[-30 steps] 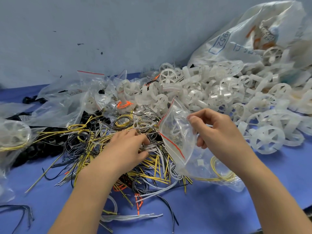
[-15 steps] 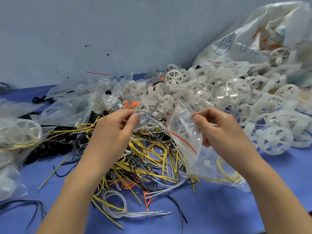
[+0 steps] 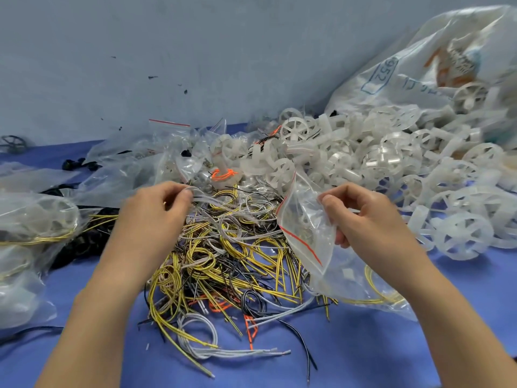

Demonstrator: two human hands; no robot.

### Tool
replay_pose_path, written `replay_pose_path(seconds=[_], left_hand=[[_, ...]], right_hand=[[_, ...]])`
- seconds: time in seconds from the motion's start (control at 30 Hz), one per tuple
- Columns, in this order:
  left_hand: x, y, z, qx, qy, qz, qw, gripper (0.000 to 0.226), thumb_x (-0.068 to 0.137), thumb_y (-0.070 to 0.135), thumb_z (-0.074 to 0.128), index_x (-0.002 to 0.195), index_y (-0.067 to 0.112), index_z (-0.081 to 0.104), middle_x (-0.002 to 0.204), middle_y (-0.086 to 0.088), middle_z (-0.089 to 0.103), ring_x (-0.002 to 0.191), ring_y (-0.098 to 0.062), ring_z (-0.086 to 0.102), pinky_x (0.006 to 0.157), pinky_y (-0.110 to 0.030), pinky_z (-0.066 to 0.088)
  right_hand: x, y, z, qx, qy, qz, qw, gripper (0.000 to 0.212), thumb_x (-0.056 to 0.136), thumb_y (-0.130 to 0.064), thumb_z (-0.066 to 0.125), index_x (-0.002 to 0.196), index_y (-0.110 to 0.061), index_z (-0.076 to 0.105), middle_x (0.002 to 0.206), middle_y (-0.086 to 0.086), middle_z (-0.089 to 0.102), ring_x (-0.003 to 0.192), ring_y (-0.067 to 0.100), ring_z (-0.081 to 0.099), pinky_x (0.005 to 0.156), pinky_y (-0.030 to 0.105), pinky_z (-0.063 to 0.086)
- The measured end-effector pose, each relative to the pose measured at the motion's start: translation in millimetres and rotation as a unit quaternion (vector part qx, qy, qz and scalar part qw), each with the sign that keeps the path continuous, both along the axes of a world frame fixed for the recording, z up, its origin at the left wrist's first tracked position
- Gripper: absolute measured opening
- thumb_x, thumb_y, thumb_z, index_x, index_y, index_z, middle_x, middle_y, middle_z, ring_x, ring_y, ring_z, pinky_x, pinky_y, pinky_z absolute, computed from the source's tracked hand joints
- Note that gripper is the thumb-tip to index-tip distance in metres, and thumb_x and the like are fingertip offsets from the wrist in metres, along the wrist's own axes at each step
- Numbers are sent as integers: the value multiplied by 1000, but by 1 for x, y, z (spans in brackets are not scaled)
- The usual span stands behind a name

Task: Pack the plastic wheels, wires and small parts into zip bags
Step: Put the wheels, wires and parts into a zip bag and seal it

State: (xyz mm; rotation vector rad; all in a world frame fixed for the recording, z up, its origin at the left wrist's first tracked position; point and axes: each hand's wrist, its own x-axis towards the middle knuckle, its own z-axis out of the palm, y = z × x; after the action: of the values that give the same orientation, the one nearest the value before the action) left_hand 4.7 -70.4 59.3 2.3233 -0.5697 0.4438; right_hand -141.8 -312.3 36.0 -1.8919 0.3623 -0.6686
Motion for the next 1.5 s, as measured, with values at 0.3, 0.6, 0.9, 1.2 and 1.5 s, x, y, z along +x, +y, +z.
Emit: replay_pose_path(seconds=[0.3, 0.6, 0.9, 1.2, 1.5], left_hand=[[-19, -15, 6, -398, 513, -168, 742, 21, 85, 22, 61, 100, 10, 69, 74, 0, 70, 57, -11, 67, 44, -20, 52], [-28, -15, 1, -253, 415, -245, 839, 23, 83, 30, 64, 102, 23, 76, 74, 2, 63, 50, -10, 52, 40, -20, 41], [-38, -23, 14, -13, 269, -263, 927, 12, 89, 33, 66, 94, 37, 76, 46, 8, 49, 43, -12, 35, 45, -20, 28], [-51, -61, -2, 1, 234, -200, 951, 19, 96, 21, 59, 83, 21, 73, 55, -2, 66, 40, -11, 59, 47, -21, 51], [-56, -72, -14, -133, 443, -293, 837, 37, 85, -15, 43, 72, 4, 72, 67, -8, 65, 60, -13, 65, 54, -22, 54]], right_hand=[[8, 23, -7, -28, 24, 26, 999, 15, 93, -30, 59, 82, -25, 67, 65, -11, 62, 46, 6, 54, 53, 33, 50], [8, 25, -11, -47, 45, 37, 997, 15, 93, -36, 57, 84, -28, 66, 66, -15, 62, 48, 7, 55, 57, 40, 52], [5, 29, -9, -64, 40, 68, 995, 13, 94, -35, 59, 83, -31, 65, 69, -15, 62, 49, 6, 53, 53, 30, 47], [4, 56, -5, -222, 61, 0, 973, 19, 91, -44, 50, 89, -28, 60, 68, -10, 58, 62, 10, 50, 58, 33, 40], [3, 70, 8, -223, 57, 51, 972, 10, 93, -39, 54, 90, -31, 58, 69, -11, 57, 66, 11, 48, 61, 31, 33]])
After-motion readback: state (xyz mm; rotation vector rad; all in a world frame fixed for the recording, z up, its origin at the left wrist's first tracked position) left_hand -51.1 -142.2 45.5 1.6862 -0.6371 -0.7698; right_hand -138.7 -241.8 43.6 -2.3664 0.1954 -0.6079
